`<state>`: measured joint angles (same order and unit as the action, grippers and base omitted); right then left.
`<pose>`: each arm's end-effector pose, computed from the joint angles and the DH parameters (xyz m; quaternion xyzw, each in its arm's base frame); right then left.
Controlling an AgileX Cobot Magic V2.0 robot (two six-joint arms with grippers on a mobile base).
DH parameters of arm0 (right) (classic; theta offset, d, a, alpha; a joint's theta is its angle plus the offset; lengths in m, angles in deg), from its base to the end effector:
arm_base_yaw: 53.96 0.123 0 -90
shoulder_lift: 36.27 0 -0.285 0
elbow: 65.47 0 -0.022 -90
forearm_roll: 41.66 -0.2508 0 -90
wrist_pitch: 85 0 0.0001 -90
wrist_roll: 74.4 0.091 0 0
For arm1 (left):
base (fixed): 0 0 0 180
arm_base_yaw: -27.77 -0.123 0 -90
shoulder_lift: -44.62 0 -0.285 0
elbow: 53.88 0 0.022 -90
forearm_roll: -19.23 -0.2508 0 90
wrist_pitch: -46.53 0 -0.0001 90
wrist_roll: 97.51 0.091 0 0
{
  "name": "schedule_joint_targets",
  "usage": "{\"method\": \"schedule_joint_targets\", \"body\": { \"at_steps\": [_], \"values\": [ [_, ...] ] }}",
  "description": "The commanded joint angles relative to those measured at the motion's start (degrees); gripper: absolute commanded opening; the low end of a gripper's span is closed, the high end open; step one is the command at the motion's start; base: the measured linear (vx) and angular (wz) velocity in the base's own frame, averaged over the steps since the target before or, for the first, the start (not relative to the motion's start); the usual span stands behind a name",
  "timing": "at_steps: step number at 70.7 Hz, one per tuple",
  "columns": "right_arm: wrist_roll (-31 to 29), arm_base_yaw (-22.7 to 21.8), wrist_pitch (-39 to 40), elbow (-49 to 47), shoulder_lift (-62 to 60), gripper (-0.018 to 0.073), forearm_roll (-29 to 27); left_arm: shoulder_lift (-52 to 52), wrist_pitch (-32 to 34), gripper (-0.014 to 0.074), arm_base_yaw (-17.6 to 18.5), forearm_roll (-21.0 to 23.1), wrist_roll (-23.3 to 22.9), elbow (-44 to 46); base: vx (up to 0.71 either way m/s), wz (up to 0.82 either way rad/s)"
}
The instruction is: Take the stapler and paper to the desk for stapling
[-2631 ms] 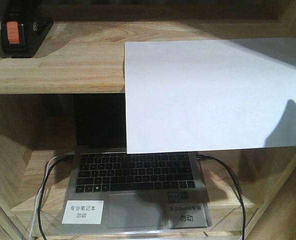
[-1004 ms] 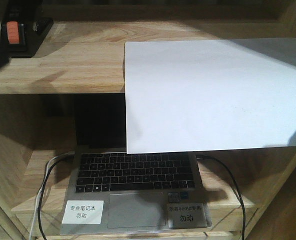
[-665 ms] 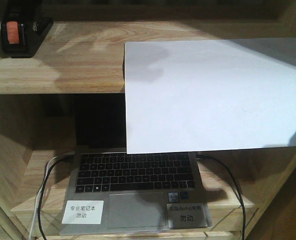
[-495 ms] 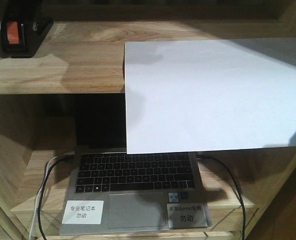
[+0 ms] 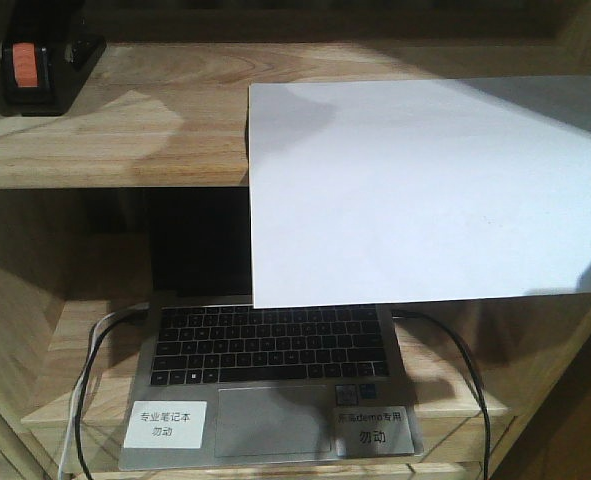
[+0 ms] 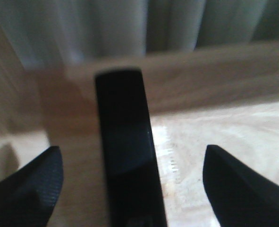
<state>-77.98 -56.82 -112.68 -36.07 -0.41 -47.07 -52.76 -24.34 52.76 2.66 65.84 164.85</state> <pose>0.0785 0.0001 0.4103 0.0107 0.7243 0.0060 0.6894 0.2892 -0.1077 0.5000 0.0498 0.8938 -0.0161 0.4453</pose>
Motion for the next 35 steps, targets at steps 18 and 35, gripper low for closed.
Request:
{"method": "schedule_joint_targets", "body": {
  "at_steps": [18, 35],
  "values": [
    [-0.17, -0.18, 4.28, -1.78, 0.75, 0.0309, -0.13, -2.44, 2.25, 0.0571, -1.35, 2.38, -2.17, 1.79, 0.0, 0.0],
    [-0.17, -0.18, 4.28, -1.78, 0.75, 0.0309, -0.13, -2.91, 0.9, 0.0551, -2.37, 2.19, -1.94, 1.79, 0.0, 0.0]
  ]
}}
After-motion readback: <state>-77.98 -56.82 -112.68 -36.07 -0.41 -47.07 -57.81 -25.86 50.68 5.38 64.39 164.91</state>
